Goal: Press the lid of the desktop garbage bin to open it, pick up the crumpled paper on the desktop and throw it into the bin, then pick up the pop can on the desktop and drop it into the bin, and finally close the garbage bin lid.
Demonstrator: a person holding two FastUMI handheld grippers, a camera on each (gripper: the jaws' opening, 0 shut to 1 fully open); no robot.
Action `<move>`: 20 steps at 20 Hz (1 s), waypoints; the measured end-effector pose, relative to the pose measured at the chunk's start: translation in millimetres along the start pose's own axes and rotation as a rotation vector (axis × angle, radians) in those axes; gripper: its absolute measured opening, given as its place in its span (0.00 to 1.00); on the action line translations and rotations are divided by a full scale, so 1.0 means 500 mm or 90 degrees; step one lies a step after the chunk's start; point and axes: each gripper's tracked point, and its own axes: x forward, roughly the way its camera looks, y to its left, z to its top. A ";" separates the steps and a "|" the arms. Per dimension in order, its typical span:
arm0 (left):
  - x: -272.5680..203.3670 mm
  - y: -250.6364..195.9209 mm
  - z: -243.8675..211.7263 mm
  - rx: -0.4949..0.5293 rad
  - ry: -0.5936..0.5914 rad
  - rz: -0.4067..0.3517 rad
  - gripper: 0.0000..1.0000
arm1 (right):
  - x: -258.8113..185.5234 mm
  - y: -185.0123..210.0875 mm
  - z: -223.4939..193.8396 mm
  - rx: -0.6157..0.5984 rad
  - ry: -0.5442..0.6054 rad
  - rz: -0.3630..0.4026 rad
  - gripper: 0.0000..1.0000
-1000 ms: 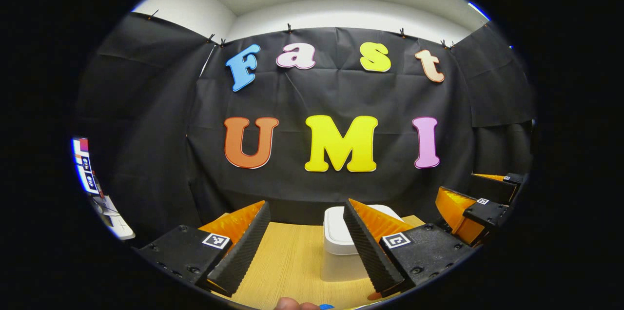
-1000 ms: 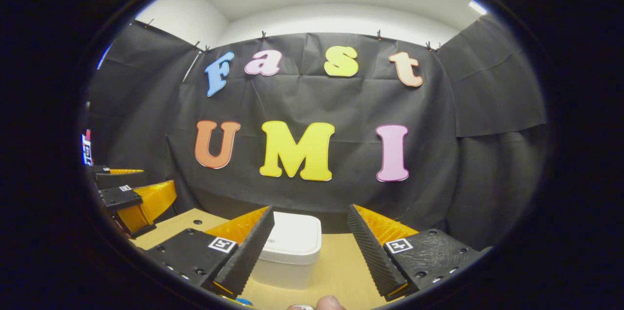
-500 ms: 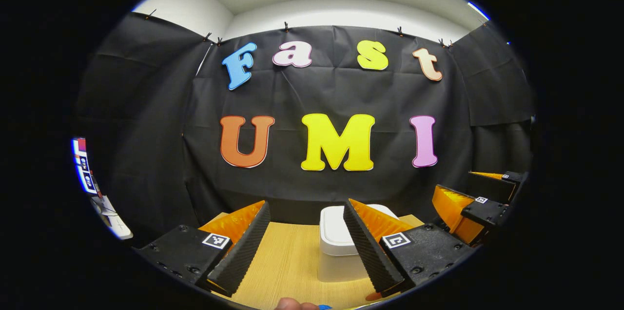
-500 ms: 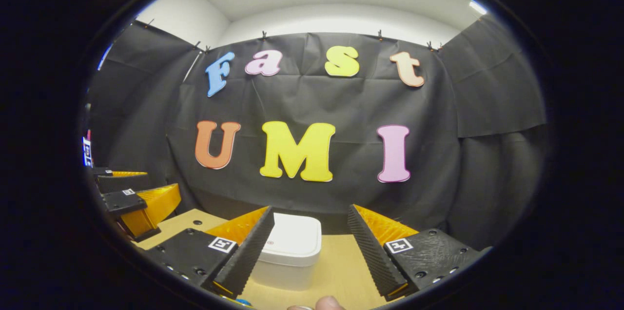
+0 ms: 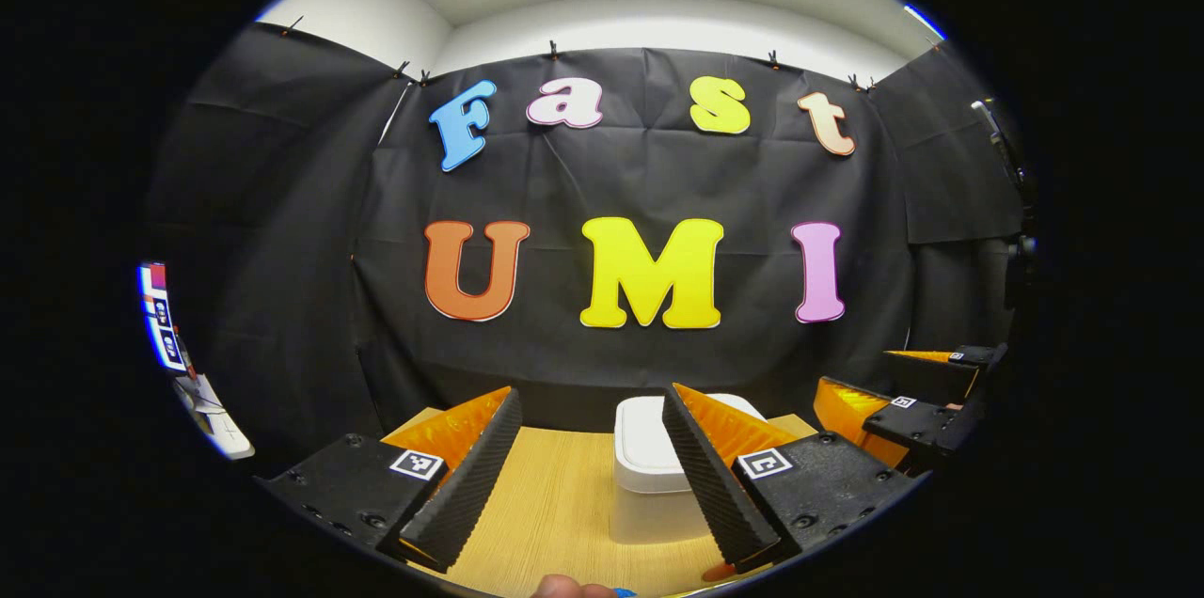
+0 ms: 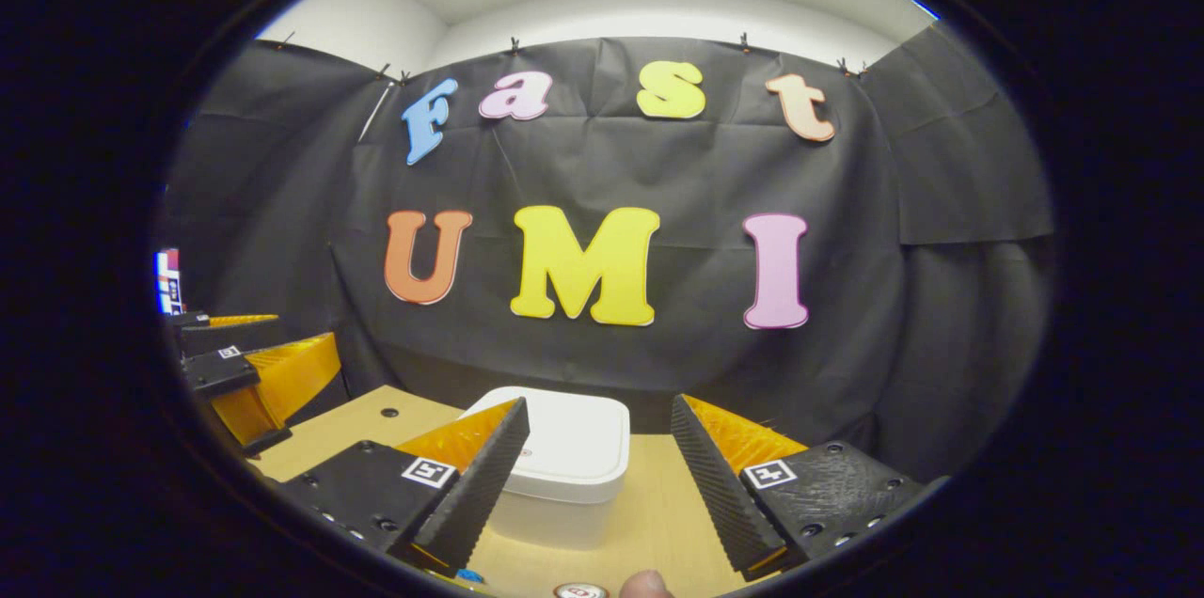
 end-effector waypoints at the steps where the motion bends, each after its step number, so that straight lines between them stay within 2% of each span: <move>1: 0.000 0.001 -0.002 0.001 0.001 0.000 0.97 | 0.010 0.000 -0.005 -0.001 0.008 0.004 0.95; 9: -0.005 0.012 0.000 0.014 -0.002 0.016 0.97 | 0.082 0.047 -0.043 -0.009 0.058 0.065 0.93; 12: -0.007 0.025 -0.006 0.016 0.000 0.030 0.98 | 0.111 0.057 -0.061 -0.018 0.078 0.081 0.76; 14: -0.007 0.028 -0.006 0.017 0.002 0.037 0.98 | 0.131 0.064 -0.084 -0.028 0.102 0.089 0.72; 15: -0.006 0.028 -0.006 0.019 0.003 0.038 0.98 | 0.135 0.063 -0.089 -0.031 0.112 0.090 0.64; 16: -0.010 0.031 -0.006 0.022 0.002 0.040 0.97 | 0.144 0.069 -0.096 -0.030 0.120 0.094 0.40; 18: -0.009 0.031 -0.006 0.028 0.002 0.039 0.97 | 0.159 0.072 -0.109 -0.030 0.137 0.099 0.23; 19: -0.007 0.030 -0.006 0.030 0.002 0.040 0.97 | 0.164 0.079 -0.117 -0.019 0.150 0.115 0.18; 20: -0.005 0.030 -0.007 0.031 0.002 0.040 0.97 | 0.171 0.094 -0.132 -0.010 0.167 0.133 0.00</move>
